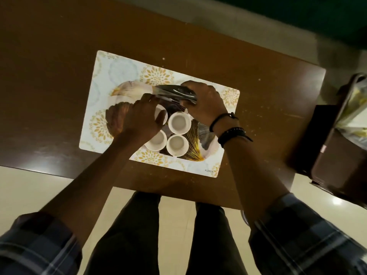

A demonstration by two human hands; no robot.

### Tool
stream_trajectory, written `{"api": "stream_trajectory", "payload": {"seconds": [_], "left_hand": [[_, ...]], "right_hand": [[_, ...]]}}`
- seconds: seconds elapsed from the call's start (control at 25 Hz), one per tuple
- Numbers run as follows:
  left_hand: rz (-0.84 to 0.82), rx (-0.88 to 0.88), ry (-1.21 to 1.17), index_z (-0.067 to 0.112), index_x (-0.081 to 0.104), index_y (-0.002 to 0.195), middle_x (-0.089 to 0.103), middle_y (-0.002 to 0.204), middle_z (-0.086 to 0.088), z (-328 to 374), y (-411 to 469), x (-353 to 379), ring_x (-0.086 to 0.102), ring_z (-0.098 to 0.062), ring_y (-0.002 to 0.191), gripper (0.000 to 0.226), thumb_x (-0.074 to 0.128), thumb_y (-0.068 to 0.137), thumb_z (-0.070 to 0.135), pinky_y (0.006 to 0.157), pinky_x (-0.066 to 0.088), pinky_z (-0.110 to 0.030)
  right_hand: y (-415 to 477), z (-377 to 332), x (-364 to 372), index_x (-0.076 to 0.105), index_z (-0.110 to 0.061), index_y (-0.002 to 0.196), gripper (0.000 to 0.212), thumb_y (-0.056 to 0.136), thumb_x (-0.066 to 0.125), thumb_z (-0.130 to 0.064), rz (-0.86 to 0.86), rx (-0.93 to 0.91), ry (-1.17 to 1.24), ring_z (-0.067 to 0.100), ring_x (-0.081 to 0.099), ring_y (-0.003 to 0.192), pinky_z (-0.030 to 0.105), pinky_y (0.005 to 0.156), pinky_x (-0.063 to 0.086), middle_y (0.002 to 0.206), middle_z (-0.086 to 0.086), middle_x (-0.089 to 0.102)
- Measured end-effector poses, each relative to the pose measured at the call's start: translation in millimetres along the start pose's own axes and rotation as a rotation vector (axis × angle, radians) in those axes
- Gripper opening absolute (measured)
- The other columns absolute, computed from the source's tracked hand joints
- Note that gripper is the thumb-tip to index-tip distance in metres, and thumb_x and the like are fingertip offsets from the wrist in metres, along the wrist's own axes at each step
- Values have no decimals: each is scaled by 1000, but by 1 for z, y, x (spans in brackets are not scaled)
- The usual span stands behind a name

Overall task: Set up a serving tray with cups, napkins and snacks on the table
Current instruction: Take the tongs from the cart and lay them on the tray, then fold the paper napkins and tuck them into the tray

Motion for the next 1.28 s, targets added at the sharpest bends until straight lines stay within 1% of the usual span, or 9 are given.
{"api": "stream_trajectory", "payload": {"seconds": [0.12,0.32,0.4,0.52,0.64,0.84,1.0,1.12,1.28], "left_hand": [[46,-46,-59,6,63,114,67,111,-18,-12,-1,-3,66,-42,90,34,62,89,29,63,27,-31],[26,-73,-236,8,58,119,68,112,-12,-31,1,10,68,-31,97,33,59,91,25,68,33,-25],[-11,-102,-280,8,53,123,66,117,-13,-32,-1,12,67,-33,100,37,59,90,24,76,43,-33],[-15,-150,-56,14,47,129,58,128,-16,-24,-7,11,58,-43,110,46,56,89,34,91,43,-50],[75,-103,-82,11,45,134,51,133,-18,6,-11,4,51,-42,117,51,57,89,31,89,39,-49],[-29,108,-241,5,42,138,45,139,-20,100,-9,16,39,-38,130,53,54,91,25,102,37,-49],[-45,268,-183,3,43,138,45,140,-21,180,-20,33,36,-38,136,53,52,93,28,112,31,-50],[-92,317,-221,5,40,140,42,143,-18,234,-27,51,34,-33,137,54,51,95,31,111,32,-46],[-105,345,-290,11,41,140,44,142,-13,288,-36,71,40,-29,133,53,49,94,36,104,38,-42]], "right_hand": [[10,-7,14,56,-24,130,44,86,64,-22,-73,7,-55,28,55,121,46,100,46,129,3,63],[15,-8,29,55,-22,131,44,88,62,-21,-117,22,-63,29,57,119,41,98,48,128,5,64],[11,-5,33,51,-20,136,49,89,64,-24,-148,15,-53,28,54,124,39,101,46,134,6,60],[-5,8,30,41,-18,143,66,85,68,-31,-151,15,8,28,45,131,43,106,41,143,7,49],[-27,31,12,38,-14,144,68,85,68,-30,37,90,144,28,44,131,42,104,43,142,9,48],[-75,101,-31,35,-9,144,61,92,61,-24,389,369,378,25,38,138,32,112,34,149,11,40],[-132,200,-78,48,-2,130,48,88,67,-15,824,678,796,21,57,115,1,75,46,130,13,57],[-177,284,-111,55,-8,91,11,89,63,-15,991,870,925,20,53,81,24,74,44,87,9,57],[-204,362,-148,48,-18,69,26,94,55,-12,964,945,1047,13,44,63,21,56,43,67,-1,44]]}}
Point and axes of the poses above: each hand's wrist, its own y-axis towards the middle knuckle, its own x-axis out of the palm, z = x × y, the point moved 4 cm from there along y, towards the middle knuckle
